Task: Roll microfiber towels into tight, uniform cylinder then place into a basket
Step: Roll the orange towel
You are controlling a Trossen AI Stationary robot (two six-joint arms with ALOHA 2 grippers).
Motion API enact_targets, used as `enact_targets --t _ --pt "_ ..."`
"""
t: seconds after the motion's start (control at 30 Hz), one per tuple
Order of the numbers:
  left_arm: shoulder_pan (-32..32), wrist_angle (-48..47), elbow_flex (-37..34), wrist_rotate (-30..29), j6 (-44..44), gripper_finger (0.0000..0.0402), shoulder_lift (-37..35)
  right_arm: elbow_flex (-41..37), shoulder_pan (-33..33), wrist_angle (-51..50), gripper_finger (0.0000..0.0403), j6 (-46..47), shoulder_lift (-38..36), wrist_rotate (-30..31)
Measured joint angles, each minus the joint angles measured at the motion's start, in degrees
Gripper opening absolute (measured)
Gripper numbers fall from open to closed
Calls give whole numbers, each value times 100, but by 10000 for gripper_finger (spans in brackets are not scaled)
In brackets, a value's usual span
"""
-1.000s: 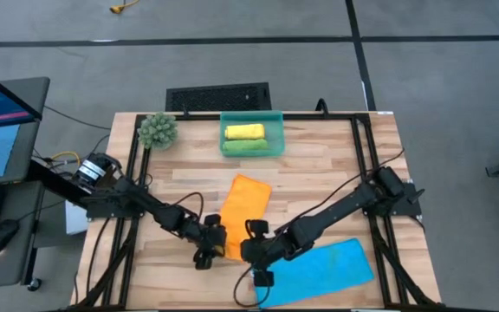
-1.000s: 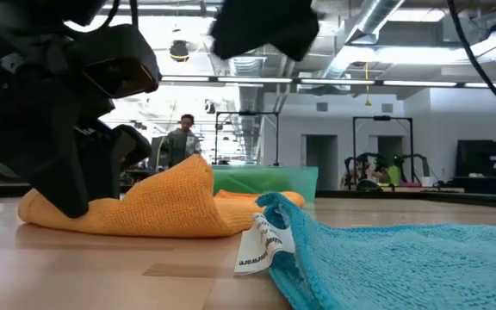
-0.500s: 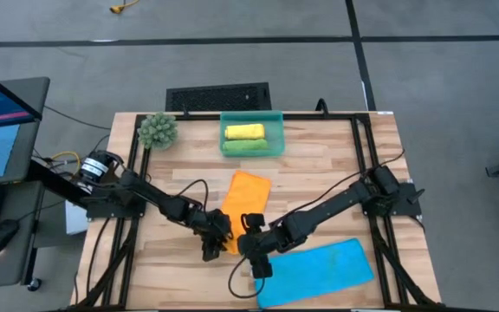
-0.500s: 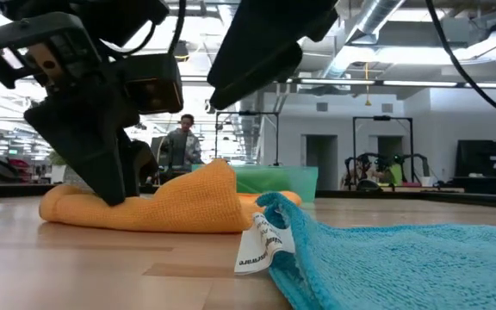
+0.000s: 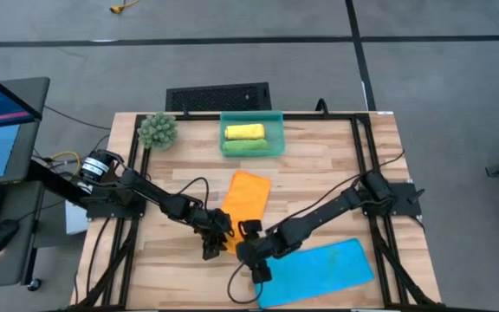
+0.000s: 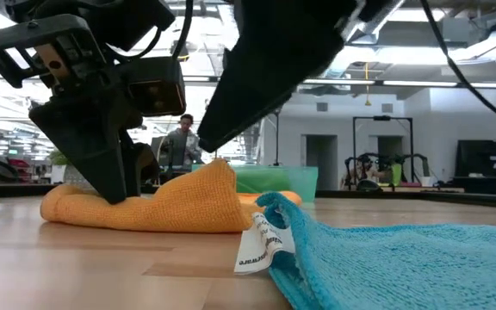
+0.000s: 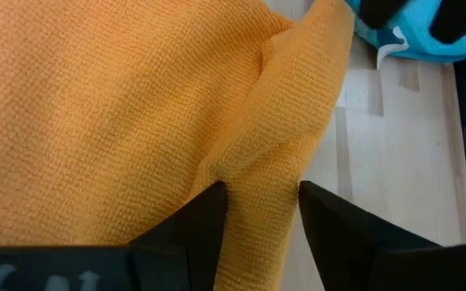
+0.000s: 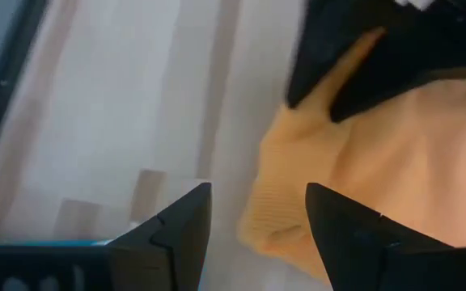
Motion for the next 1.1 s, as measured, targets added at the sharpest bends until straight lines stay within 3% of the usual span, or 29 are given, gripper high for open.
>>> enact_targets --t 0.47,0.63,0.83,1.1 --pt "0 50 -4 -99 90 157 0 -2 -63 50 226 -16 8 -223" --pt "-1 69 -4 -112 90 157 0 -26 -65 9 226 35 354 -256" --pt "0 63 -2 -113 87 157 0 31 -67 1 226 752 641 -206" --pt "0 9 -10 -62 276 158 -121 20 -93 54 216 865 658 -180"
